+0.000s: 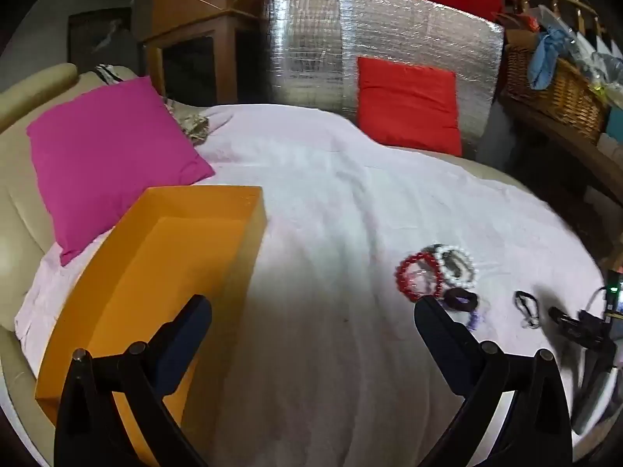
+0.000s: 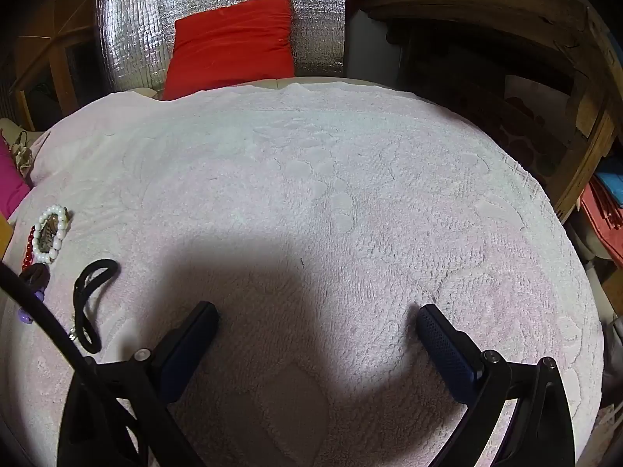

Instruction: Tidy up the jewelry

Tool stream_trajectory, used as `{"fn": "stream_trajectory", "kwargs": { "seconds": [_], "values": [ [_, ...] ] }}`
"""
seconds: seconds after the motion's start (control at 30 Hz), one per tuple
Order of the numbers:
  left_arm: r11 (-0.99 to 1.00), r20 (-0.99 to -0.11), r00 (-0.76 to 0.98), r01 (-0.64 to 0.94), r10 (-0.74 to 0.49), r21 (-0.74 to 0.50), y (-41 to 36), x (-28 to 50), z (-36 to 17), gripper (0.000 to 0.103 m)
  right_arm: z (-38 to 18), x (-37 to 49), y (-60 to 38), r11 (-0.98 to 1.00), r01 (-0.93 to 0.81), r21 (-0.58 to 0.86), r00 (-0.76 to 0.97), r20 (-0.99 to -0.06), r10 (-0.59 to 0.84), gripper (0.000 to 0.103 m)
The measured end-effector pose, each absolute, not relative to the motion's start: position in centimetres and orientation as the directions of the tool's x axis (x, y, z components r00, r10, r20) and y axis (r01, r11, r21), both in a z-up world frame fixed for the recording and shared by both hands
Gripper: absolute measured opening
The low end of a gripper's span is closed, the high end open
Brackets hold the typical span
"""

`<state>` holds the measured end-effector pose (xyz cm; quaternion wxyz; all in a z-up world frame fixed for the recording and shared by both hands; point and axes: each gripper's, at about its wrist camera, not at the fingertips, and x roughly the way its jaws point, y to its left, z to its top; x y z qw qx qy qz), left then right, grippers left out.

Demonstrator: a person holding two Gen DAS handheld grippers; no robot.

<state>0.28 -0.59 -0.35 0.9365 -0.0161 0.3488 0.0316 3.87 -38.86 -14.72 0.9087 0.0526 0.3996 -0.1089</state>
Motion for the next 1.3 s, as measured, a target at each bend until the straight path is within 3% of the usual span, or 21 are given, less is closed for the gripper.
{"fn": "stream_trajectory", "kwargs": {
  "seconds": [0.23,0.27,0.4,0.7,0.9,1.3],
  "values": [
    [0.998,-0.682,0.729,-0.02,0.054,0.057,-2.2,1.9,-2.5,0.103,-14.7,3.9,-38.8,0.971,0.24,0.009,0.657,-0.738,-0.156,0.103],
    [0.997,-0.722,0.69,-0.011,0.059,0.072,-3.0,2.0,-2.6,0.103,-14.7,3.9,-38.8,0.971,0.24,0.009,0.657,-0.738,-0.156,0.103],
    [0.996,-0.71,0.701,-0.011,0.073,0.091,-3.1,1.8,-1.9,0.103,-14.7,3.9,-38.8,0.971,0.24,0.009,0.657,-0.737,-0.156,0.103],
    [0.991,-0.588,0.798,-0.093,0.133,0.097,-2.2,-1.7,0.9,0.103,-14.7,3.9,-38.9,0.971,0.24,0.009,0.657,-0.737,-0.156,0.103],
    [0.987,-0.617,0.774,-0.16,0.144,0.029,-2.9,-2.1,0.8,0.103,-14.7,3.9,-38.9,0.971,0.24,0.009,0.657,-0.737,-0.156,0.103],
    [0.993,-0.616,0.781,-0.118,0.102,0.014,-5.8,-1.4,-0.2,0.103,-14.7,3.9,-38.9,0.971,0.241,0.008,0.659,-0.736,-0.157,0.103]
  ]
}}
